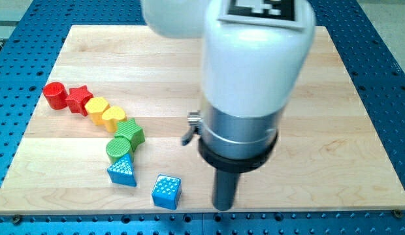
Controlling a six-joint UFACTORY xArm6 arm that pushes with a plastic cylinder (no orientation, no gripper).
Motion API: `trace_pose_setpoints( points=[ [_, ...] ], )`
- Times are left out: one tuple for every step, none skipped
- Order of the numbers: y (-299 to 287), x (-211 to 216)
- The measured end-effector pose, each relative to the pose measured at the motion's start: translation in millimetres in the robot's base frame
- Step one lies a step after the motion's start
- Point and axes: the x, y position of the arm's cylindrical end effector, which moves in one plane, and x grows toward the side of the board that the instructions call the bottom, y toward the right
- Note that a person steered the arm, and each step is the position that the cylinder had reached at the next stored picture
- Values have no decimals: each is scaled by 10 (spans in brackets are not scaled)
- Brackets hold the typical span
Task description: Push the cube into the triangle
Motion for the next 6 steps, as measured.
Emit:
trace_pose_setpoints(
  points=[
    [-311,0],
    [-580,0],
    [-865,-30],
    [-1077,-197],
    [-1142,-405],
    [-1142,-524]
  ],
)
